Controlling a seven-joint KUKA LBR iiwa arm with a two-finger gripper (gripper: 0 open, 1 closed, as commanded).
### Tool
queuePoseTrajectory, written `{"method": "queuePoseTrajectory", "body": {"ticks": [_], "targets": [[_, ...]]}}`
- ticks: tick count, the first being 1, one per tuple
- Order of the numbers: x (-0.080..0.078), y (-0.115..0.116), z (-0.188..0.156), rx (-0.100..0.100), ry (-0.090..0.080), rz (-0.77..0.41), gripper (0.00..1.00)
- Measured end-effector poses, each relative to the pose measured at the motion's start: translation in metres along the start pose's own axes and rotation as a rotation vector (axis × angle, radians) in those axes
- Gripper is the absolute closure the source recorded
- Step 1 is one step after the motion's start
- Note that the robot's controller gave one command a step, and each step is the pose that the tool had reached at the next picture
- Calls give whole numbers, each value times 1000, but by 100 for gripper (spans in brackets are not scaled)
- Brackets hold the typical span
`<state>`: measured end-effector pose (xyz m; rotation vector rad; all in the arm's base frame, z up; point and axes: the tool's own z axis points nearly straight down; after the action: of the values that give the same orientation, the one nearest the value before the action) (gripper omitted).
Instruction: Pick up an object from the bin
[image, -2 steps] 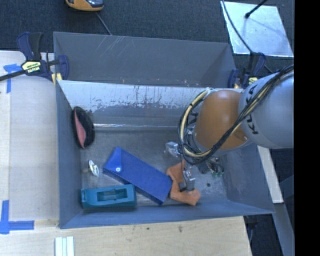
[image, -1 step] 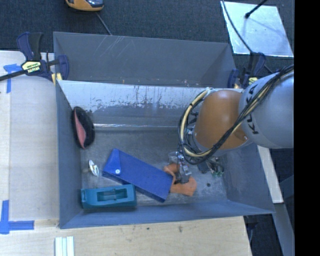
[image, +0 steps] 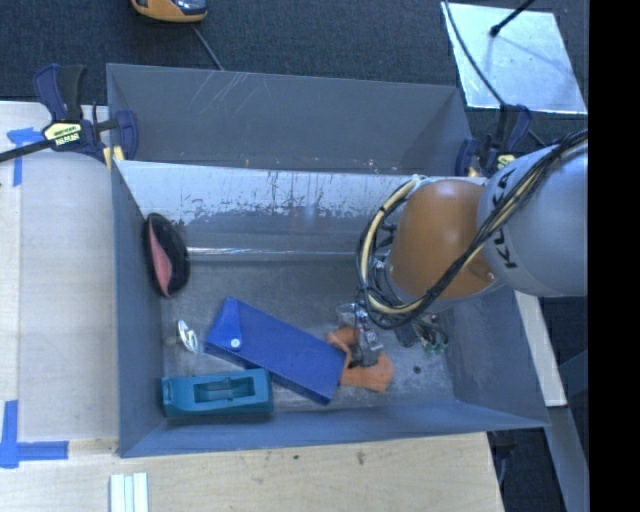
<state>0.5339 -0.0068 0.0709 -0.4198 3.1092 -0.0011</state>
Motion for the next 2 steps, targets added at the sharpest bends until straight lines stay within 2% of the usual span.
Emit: {"method": "queuePoseTrajectory", "body": {"ticks": [1,2], "targets": [[-8,13,-102,-1,1,8,100],[-8,13,-102,-1,1,8,100]]}}
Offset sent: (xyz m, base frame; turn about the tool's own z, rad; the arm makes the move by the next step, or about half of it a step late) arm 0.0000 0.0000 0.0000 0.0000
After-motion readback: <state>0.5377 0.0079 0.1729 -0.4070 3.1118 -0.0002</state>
